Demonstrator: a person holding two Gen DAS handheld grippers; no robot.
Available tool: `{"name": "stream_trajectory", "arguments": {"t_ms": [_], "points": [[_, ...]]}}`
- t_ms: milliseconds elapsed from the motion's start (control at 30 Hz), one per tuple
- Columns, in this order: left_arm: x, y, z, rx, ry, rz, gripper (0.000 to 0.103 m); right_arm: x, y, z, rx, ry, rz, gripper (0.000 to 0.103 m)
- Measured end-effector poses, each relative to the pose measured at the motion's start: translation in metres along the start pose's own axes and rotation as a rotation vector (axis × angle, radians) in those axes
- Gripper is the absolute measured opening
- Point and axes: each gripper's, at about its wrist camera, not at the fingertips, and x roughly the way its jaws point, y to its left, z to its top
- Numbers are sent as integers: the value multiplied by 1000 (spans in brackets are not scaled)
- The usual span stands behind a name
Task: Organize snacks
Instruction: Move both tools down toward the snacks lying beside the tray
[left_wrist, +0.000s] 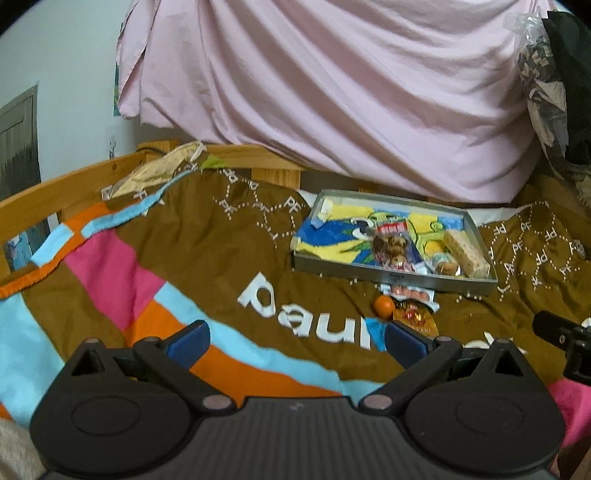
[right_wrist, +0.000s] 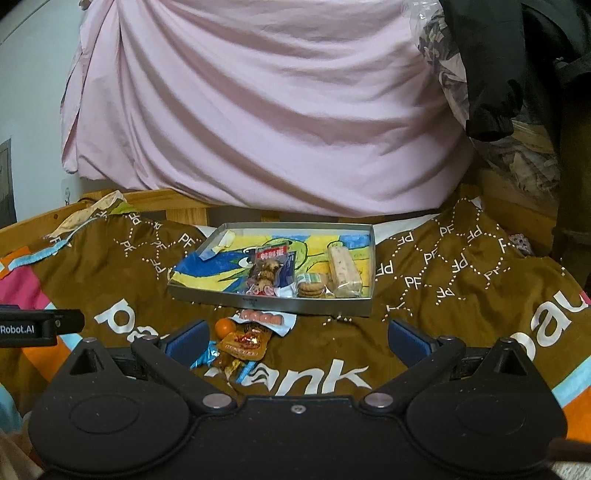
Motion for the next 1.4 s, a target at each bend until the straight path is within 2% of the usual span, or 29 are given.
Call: {"name": "stream_trajectory", "arguments": {"t_ms": [633, 800, 1000, 1200, 1400], "points": [[-5, 3, -7, -13, 23, 10, 103, -3, 8, -5, -43, 37, 5, 102], [0, 3, -6, -12, 52, 5, 103, 6, 6, -3, -30, 88, 15, 102], [20, -3, 1, 23, 136, -14, 103, 22, 1, 2, -6, 176, 42, 102], [43, -13, 14, 96, 168, -54, 103, 47, -8, 19, -31, 230, 90, 102], [72, -27, 19, 149, 186, -174, 103, 85, -22, 34, -70, 273, 134, 102]]}}
